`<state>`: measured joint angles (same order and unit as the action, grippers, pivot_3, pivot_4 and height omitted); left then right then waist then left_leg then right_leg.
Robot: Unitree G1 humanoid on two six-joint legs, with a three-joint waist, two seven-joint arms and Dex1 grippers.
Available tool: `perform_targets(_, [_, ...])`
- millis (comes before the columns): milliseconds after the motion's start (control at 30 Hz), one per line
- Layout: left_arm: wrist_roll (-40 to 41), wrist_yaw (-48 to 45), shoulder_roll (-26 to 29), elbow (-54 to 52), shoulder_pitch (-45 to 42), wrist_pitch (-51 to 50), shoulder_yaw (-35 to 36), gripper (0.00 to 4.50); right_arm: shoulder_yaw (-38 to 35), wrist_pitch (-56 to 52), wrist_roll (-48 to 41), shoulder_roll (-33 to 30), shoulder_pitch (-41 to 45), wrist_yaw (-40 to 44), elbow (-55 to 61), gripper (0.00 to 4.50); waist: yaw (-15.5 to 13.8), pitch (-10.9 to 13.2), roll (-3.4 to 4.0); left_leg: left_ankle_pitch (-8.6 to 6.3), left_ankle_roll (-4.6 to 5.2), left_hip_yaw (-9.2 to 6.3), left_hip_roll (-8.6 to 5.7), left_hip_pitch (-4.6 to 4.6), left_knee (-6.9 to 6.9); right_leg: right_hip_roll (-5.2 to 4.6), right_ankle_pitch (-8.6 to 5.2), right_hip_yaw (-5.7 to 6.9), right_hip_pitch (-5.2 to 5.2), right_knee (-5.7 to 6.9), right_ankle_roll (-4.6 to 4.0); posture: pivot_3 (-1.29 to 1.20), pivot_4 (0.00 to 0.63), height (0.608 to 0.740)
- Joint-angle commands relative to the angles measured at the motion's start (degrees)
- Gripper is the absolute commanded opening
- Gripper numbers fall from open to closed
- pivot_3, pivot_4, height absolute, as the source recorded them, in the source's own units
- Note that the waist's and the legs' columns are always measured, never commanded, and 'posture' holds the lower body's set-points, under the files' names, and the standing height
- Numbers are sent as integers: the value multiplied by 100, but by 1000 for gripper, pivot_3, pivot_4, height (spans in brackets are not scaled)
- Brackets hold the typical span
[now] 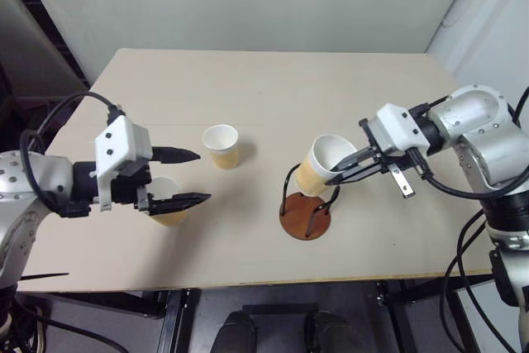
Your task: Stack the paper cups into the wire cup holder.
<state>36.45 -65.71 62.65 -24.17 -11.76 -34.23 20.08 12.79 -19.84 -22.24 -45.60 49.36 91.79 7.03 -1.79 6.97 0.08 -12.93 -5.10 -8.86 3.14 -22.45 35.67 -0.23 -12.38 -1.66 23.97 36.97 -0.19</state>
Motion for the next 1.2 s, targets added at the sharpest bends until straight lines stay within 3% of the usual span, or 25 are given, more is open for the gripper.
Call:
perform_targets(33, [-29,11,158,-68,34,36,255,3920,130,95,141,-9,3,10,135,1304,1,0,0,-1,1,1,0,0,3,0,0,0,0,0,0,0,150,740])
perform_targets(200, [-303,-96,418,268,53,220,437,3920,177,238,406,-28,18,-114,-18,3011,3,0,0,-4,6,3,6,2,8,-1,0,-1,2,2,0,0,150,740])
perform_targets(333, [-596,-667,884,696,348,417,986,3920,-293,225,140,39,300,-254,-494,4435,6,0,0,-9,13,6,12,0,9,-6,0,-1,5,1,0,0,150,740])
perform_targets(467, [-1033,-1953,1363,1080,1209,719,1871,3920,-716,-392,-482,731,762,-897,-682,4473,63,1,1,-19,17,49,51,-9,7,-1,2,-9,38,3,-5,0,150,740])
perform_targets(567, [-1298,-2635,1566,1175,1945,1059,2047,3920,-491,-673,-686,1310,697,-1226,-198,4473,99,-3,-5,-31,37,52,76,5,0,56,-8,-10,37,12,-23,0,150,740])
perform_targets(800, [-1791,-2485,1594,1147,2147,1621,1258,3920,-265,-580,-521,1570,557,-1435,26,4473,25,-6,-10,-79,4,30,158,-30,32,110,-9,-10,80,42,-50,0,150,740])
perform_targets(1033, [-2264,-1841,1529,1345,1350,1965,-301,3920,-261,-678,-538,1437,485,-1542,195,4473,49,-8,-14,-94,-6,39,168,-23,36,109,-1,-5,104,68,-74,0,150,740])
perform_targets(1133, [-2305,-1817,1529,1365,1164,1984,-592,3368,-265,-724,-522,1352,444,-1587,282,4500,63,-9,-14,-96,-6,41,168,-22,36,109,-4,-5,113,82,-79,0,150,740])
perform_targets(1200, [-2278,-1842,1540,1369,1080,1978,-663,2687,-259,-730,-500,1287,409,-1616,330,4500,67,-9,-14,-97,-6,42,168,-23,36,110,-4,-5,117,88,-80,0,150,740])
